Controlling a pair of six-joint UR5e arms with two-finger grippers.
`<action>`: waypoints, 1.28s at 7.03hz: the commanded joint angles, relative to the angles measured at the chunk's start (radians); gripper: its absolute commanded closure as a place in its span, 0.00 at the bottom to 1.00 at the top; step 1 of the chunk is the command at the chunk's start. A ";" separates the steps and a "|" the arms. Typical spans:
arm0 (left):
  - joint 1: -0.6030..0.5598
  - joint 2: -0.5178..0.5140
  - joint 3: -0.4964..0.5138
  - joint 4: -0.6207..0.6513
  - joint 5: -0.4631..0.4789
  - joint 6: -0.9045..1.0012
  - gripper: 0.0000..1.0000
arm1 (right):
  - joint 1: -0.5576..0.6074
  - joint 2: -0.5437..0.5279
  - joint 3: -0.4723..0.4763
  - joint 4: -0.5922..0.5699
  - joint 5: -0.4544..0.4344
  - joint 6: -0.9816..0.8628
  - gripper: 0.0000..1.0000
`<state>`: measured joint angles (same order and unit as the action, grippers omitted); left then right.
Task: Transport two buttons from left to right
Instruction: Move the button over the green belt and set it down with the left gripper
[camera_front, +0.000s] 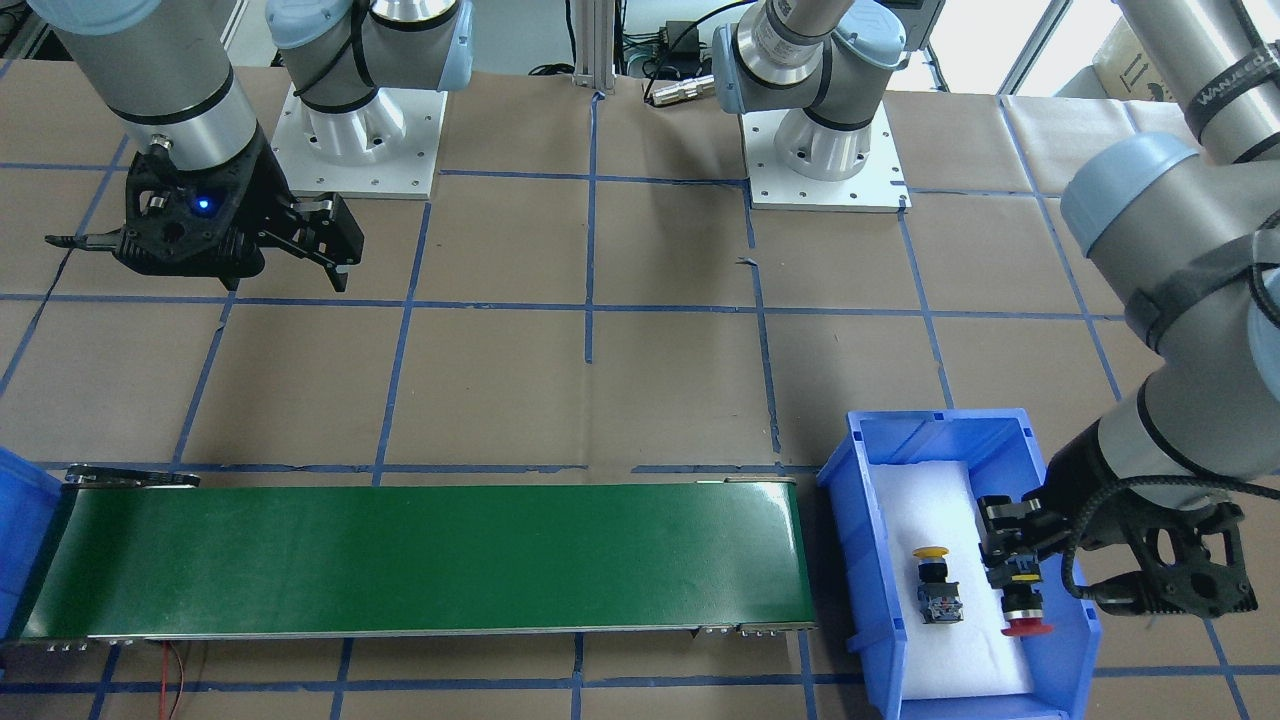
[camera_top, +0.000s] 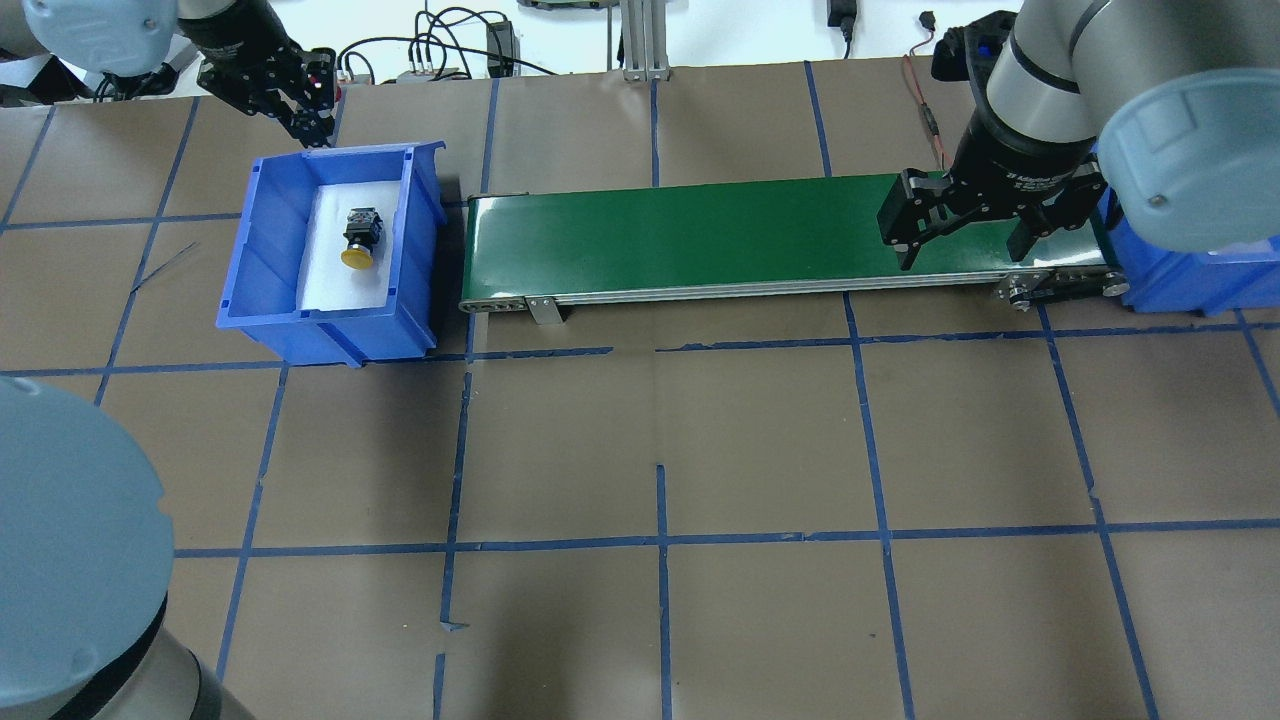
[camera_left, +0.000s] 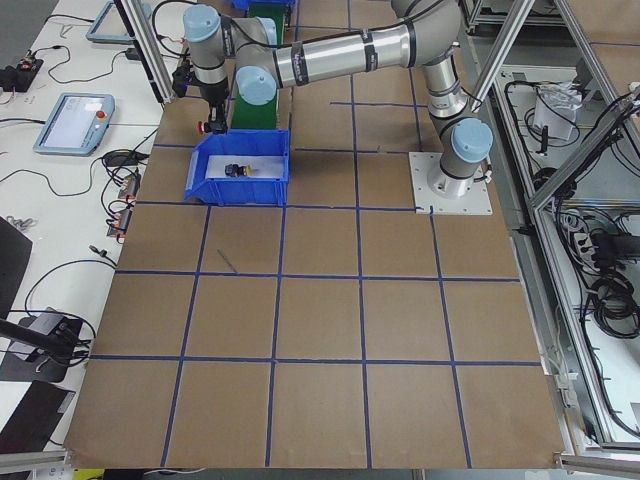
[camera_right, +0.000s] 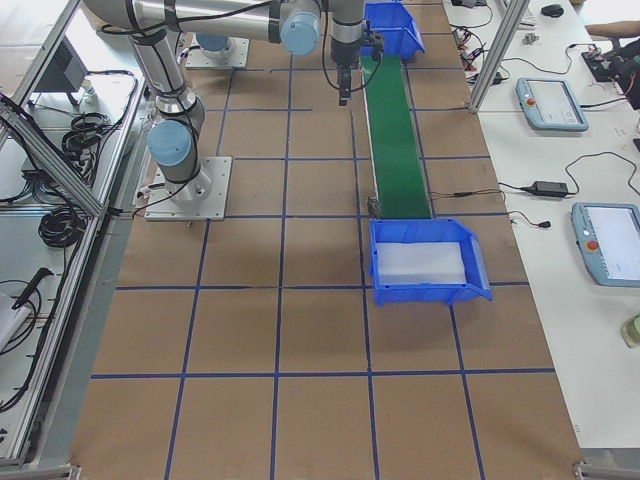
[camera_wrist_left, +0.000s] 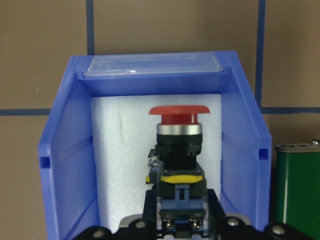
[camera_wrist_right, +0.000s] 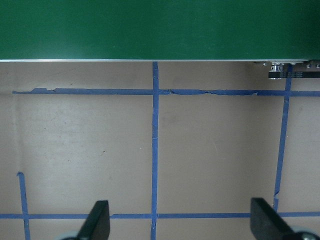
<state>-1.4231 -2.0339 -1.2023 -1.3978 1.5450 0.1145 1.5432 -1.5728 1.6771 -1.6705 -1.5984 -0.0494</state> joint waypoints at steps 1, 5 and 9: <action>-0.150 0.018 -0.006 -0.012 0.026 -0.207 0.89 | 0.000 0.000 0.001 0.000 0.000 0.000 0.00; -0.279 -0.086 -0.077 0.124 0.037 -0.396 0.90 | 0.000 -0.003 0.000 0.000 0.000 0.003 0.00; -0.333 -0.123 -0.128 0.214 0.053 -0.440 0.49 | 0.000 -0.004 0.000 0.000 0.002 0.006 0.00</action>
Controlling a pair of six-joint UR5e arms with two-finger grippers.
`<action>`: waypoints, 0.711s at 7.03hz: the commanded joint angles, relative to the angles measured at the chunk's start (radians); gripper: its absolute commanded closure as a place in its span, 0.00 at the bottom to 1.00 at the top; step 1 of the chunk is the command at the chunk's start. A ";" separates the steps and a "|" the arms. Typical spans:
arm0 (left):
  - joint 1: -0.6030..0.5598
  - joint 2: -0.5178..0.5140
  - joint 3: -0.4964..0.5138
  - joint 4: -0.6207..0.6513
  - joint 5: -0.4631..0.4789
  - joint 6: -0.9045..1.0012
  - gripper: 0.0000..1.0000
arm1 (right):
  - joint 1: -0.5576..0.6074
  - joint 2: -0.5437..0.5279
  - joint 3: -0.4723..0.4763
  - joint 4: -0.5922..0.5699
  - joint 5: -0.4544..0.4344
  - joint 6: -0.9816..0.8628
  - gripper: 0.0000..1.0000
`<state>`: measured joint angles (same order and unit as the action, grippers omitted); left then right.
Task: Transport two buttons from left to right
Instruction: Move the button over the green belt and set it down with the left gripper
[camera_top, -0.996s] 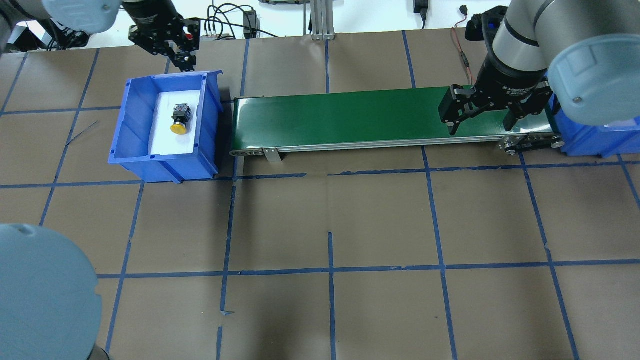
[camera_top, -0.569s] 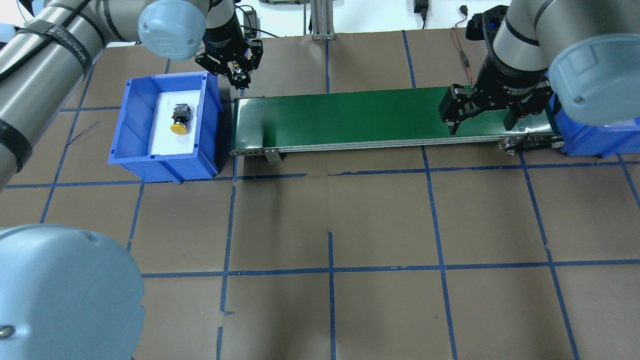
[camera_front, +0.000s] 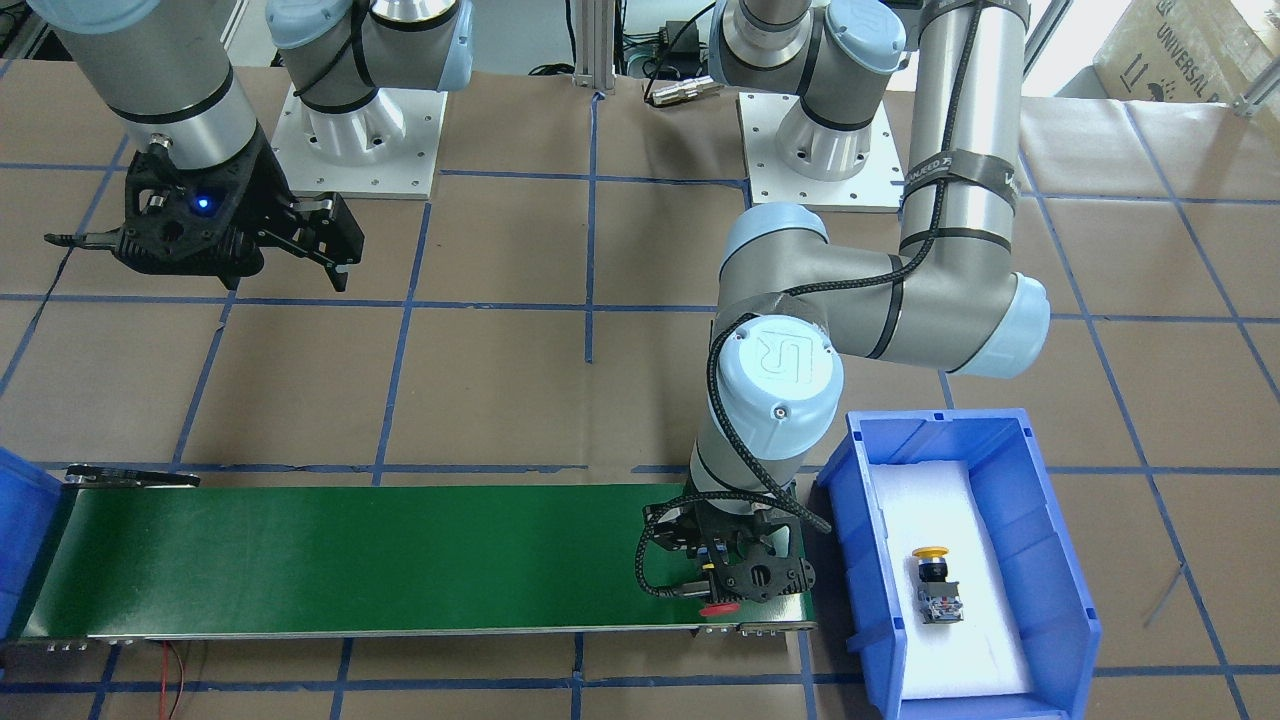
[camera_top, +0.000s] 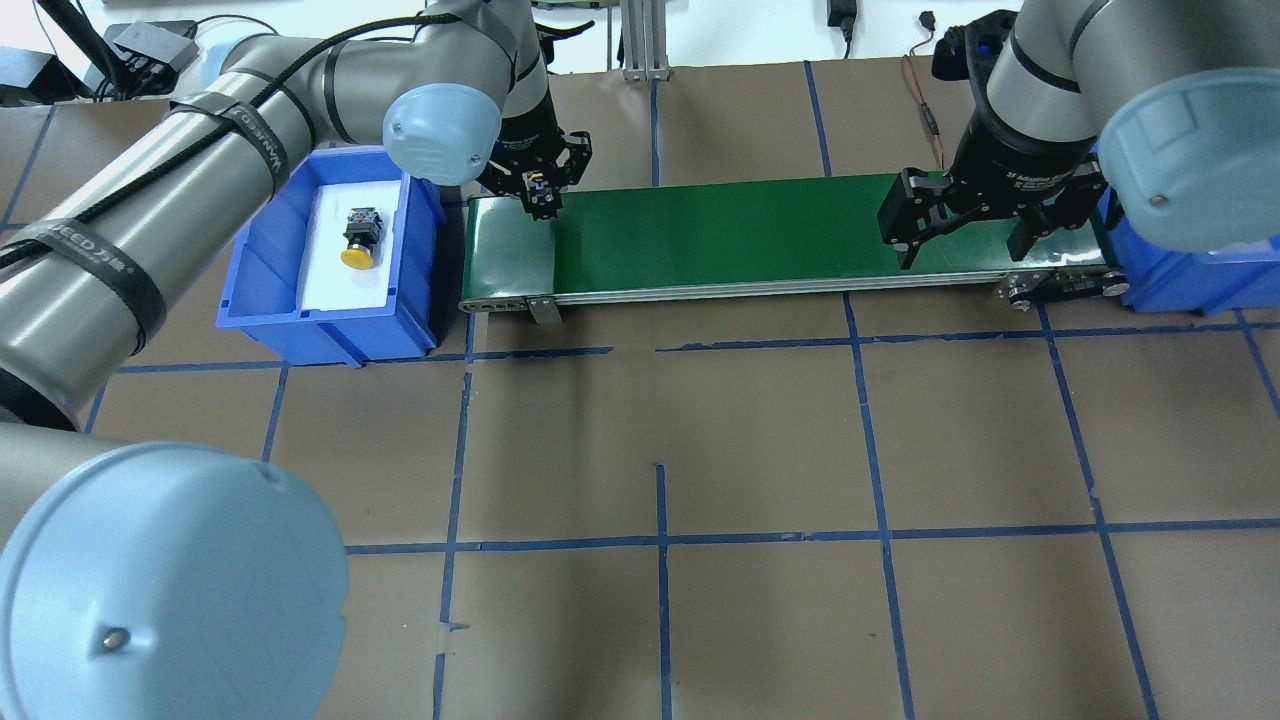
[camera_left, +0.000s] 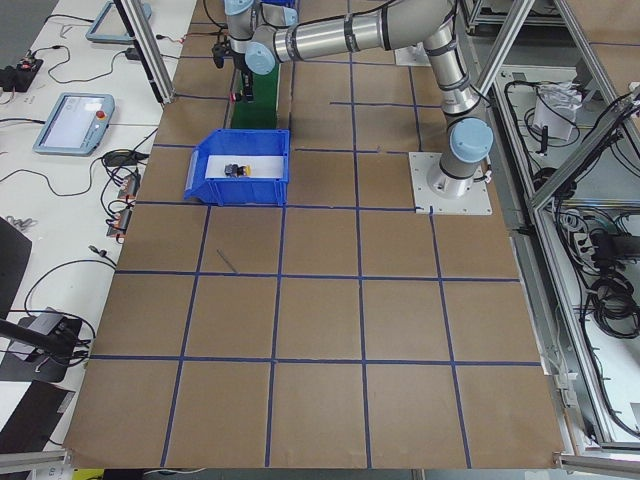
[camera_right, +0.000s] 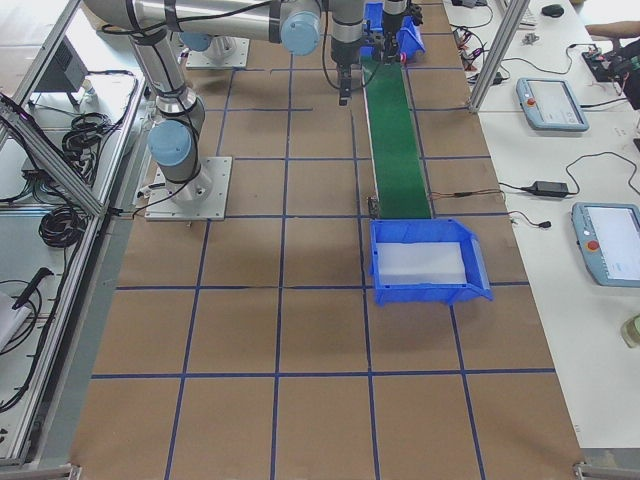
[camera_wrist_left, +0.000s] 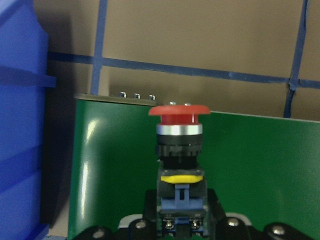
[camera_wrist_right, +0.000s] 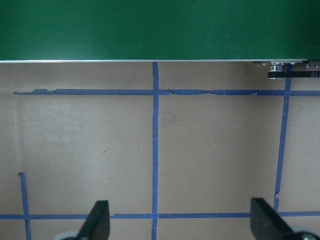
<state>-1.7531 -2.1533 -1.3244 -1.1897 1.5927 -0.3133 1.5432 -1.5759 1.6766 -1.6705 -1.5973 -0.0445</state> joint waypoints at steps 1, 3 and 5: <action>-0.003 -0.003 -0.006 0.005 0.003 -0.012 0.06 | 0.000 0.000 0.000 0.000 0.000 0.000 0.00; 0.012 -0.011 0.016 0.001 0.003 0.006 0.00 | 0.000 0.000 0.000 0.000 -0.001 -0.002 0.00; 0.177 0.015 0.078 -0.039 -0.005 0.235 0.00 | 0.000 0.000 0.002 0.000 -0.001 -0.002 0.00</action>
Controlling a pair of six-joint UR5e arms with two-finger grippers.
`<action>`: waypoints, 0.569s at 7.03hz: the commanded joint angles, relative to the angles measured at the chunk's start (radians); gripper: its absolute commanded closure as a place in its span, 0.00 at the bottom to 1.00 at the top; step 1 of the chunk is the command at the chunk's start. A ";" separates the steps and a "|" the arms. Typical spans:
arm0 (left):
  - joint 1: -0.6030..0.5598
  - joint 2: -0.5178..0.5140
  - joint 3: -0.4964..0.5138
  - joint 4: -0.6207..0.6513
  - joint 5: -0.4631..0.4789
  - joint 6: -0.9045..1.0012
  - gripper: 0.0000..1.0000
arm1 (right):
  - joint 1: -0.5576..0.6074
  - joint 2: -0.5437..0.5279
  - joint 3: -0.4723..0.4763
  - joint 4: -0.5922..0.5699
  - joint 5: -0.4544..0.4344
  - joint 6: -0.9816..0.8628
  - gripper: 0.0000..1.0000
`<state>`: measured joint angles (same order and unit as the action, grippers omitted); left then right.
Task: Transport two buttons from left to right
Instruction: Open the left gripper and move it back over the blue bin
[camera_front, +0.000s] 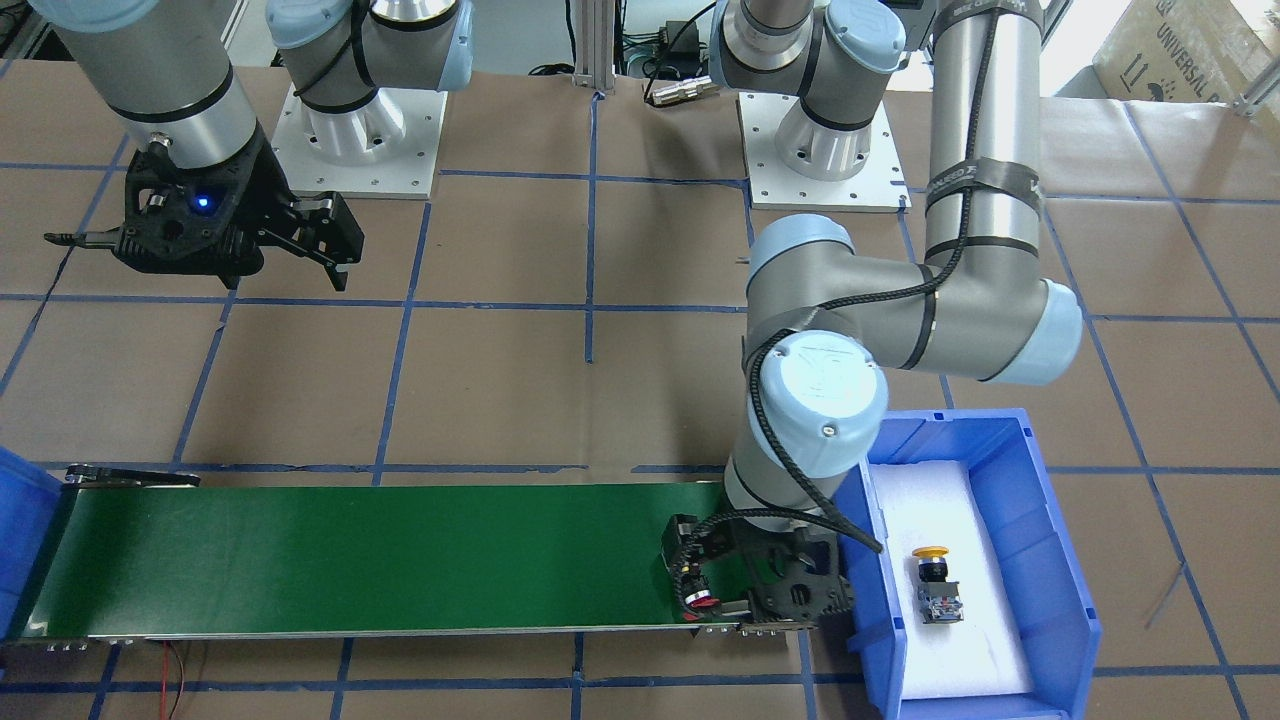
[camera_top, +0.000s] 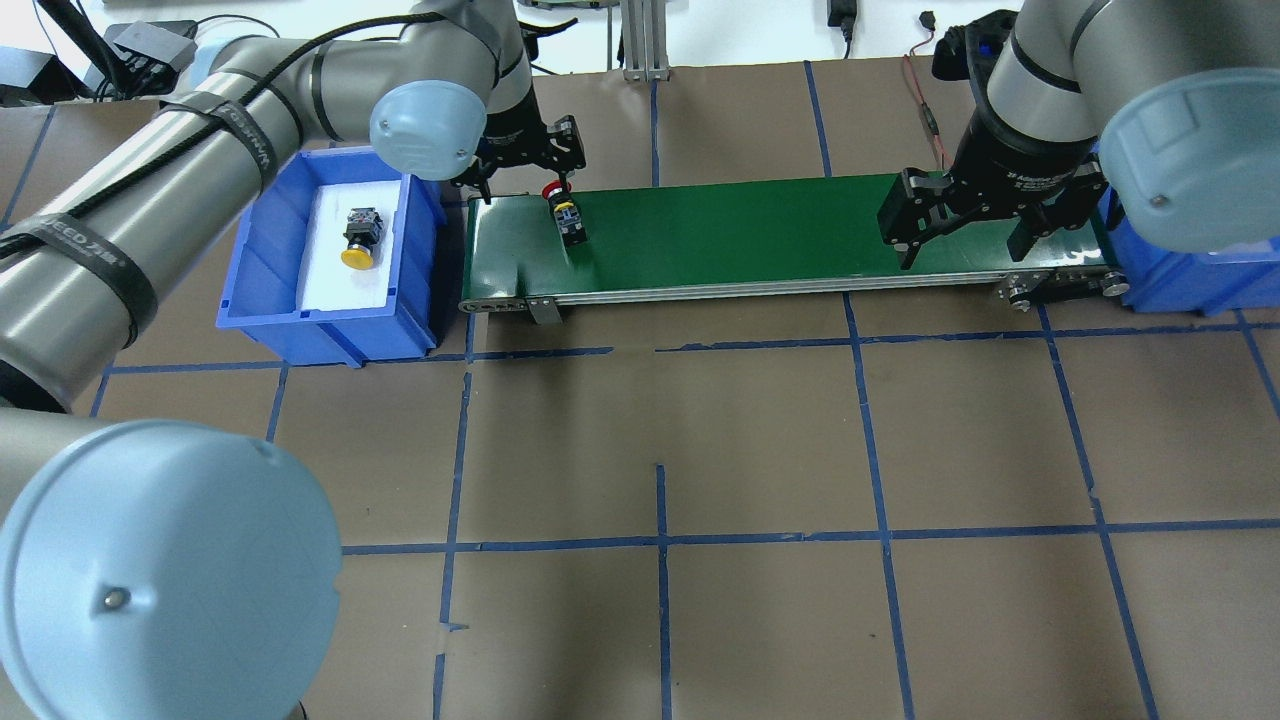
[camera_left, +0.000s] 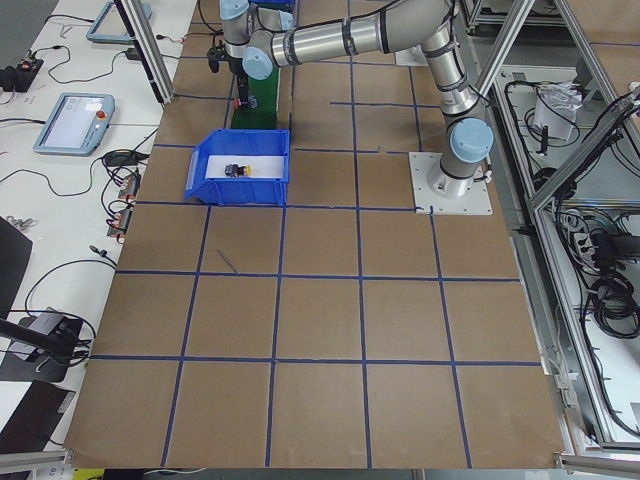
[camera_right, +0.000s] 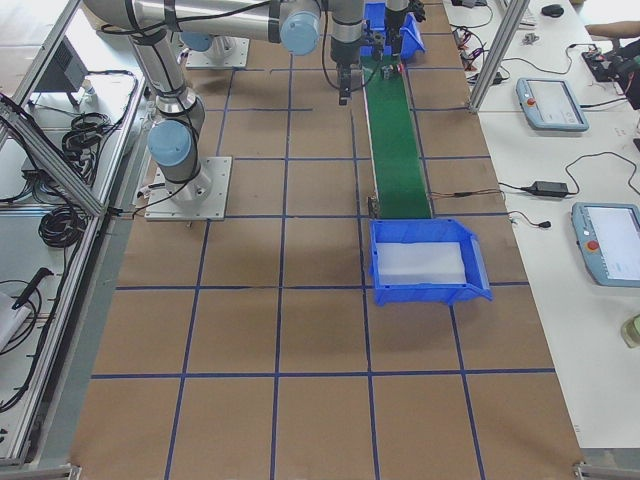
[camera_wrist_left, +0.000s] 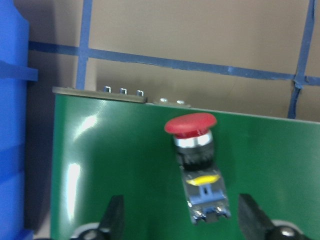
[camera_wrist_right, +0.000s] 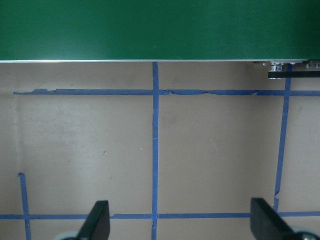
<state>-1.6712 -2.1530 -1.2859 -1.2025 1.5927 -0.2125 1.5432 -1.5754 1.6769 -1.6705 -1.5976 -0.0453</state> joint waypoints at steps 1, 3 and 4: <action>0.176 0.027 0.068 -0.054 -0.005 0.272 0.00 | 0.000 0.000 0.001 0.000 -0.001 -0.001 0.00; 0.286 0.027 0.051 -0.054 -0.008 0.430 0.00 | 0.000 0.002 0.001 0.000 -0.001 -0.001 0.00; 0.304 0.007 0.048 -0.052 -0.011 0.449 0.10 | 0.000 0.002 0.001 0.002 -0.001 -0.001 0.00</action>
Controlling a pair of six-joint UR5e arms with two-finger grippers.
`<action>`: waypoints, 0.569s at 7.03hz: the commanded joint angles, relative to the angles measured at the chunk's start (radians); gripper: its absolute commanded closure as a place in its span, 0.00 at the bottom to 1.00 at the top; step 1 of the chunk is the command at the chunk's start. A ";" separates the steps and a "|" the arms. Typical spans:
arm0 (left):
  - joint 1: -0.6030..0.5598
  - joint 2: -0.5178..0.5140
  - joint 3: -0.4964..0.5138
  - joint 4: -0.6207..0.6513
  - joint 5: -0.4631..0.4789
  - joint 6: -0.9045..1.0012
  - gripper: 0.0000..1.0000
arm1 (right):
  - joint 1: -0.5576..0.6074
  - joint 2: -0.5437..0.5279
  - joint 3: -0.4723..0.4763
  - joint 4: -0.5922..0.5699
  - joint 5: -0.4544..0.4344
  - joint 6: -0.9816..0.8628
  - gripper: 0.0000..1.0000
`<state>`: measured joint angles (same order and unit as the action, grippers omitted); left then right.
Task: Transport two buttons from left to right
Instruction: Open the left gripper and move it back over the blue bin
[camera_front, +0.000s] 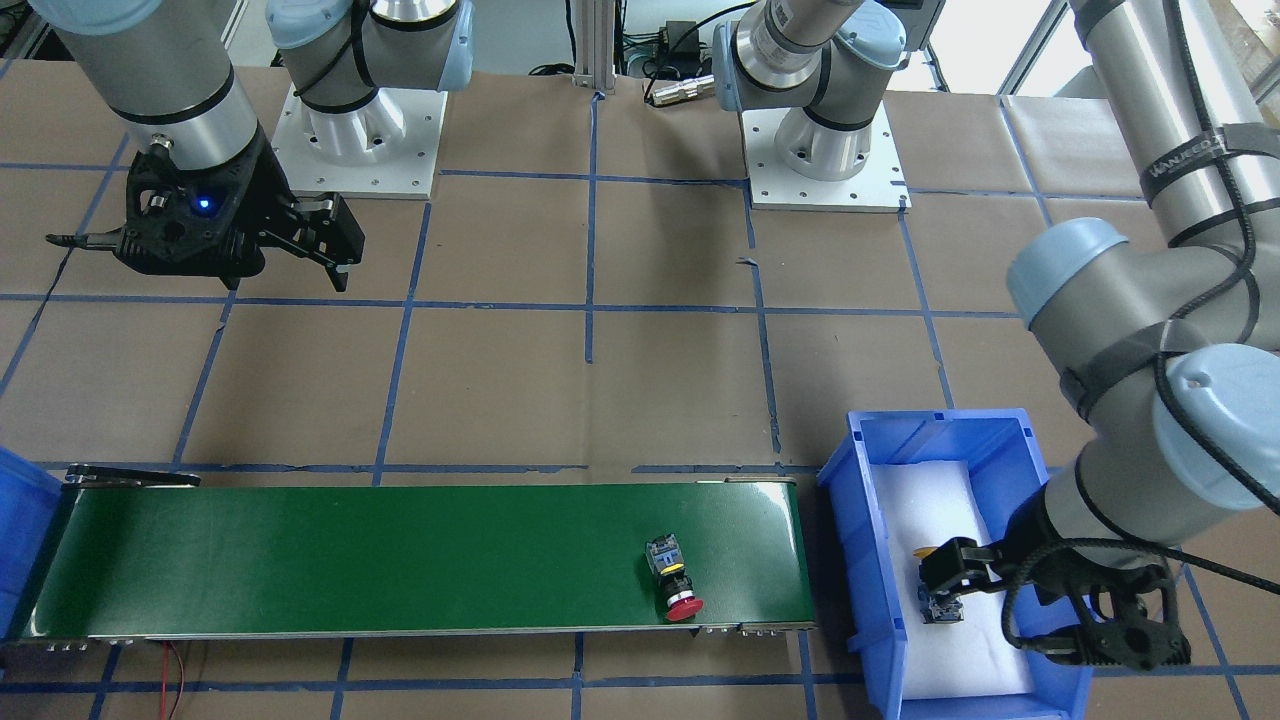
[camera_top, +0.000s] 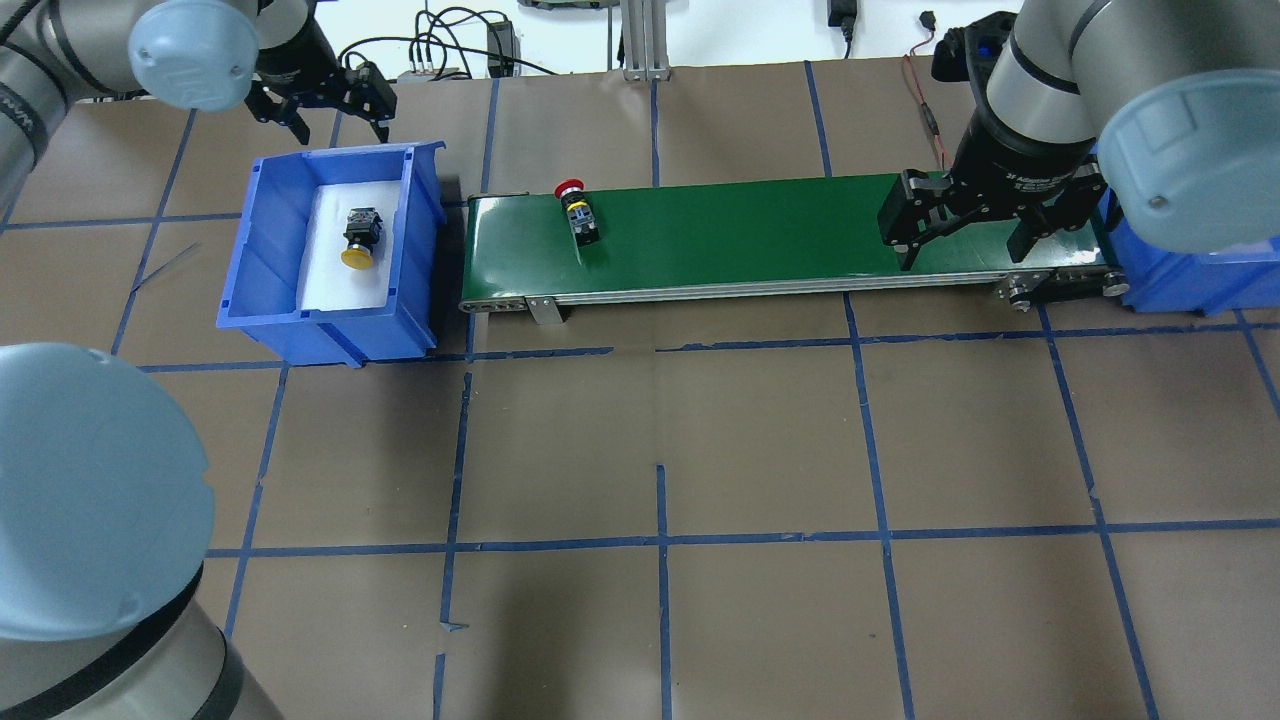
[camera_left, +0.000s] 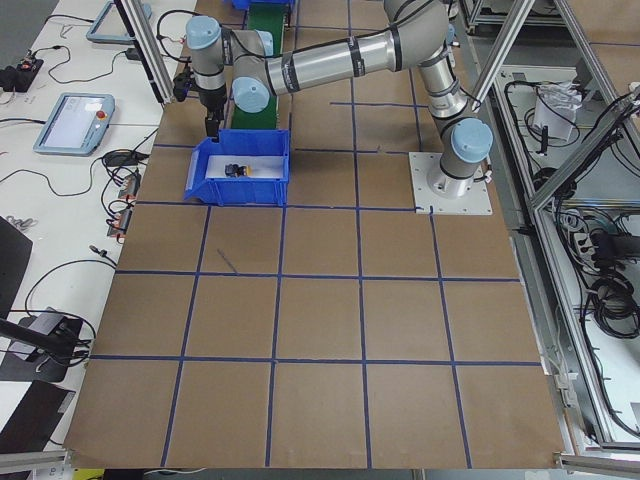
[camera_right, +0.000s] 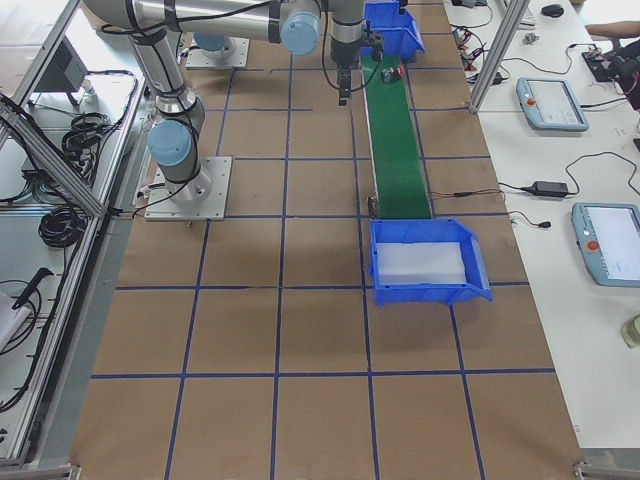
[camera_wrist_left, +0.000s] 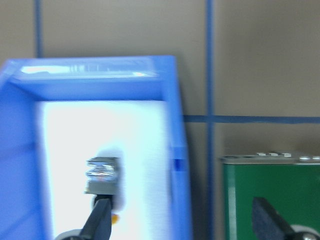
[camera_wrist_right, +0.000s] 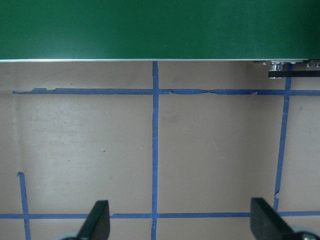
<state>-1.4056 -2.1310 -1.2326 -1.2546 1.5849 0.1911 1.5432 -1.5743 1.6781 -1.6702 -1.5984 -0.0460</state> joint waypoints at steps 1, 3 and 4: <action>0.040 -0.030 -0.007 0.010 -0.002 0.056 0.15 | 0.000 0.000 0.000 0.000 0.000 0.000 0.00; 0.040 -0.055 -0.033 0.035 -0.003 0.056 0.44 | 0.000 0.002 0.000 0.001 0.000 -0.002 0.00; 0.033 -0.076 -0.048 0.053 -0.003 0.048 0.44 | 0.000 -0.003 -0.001 0.000 0.001 0.003 0.00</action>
<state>-1.3677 -2.1848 -1.2631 -1.2227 1.5817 0.2444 1.5432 -1.5743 1.6776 -1.6698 -1.5977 -0.0458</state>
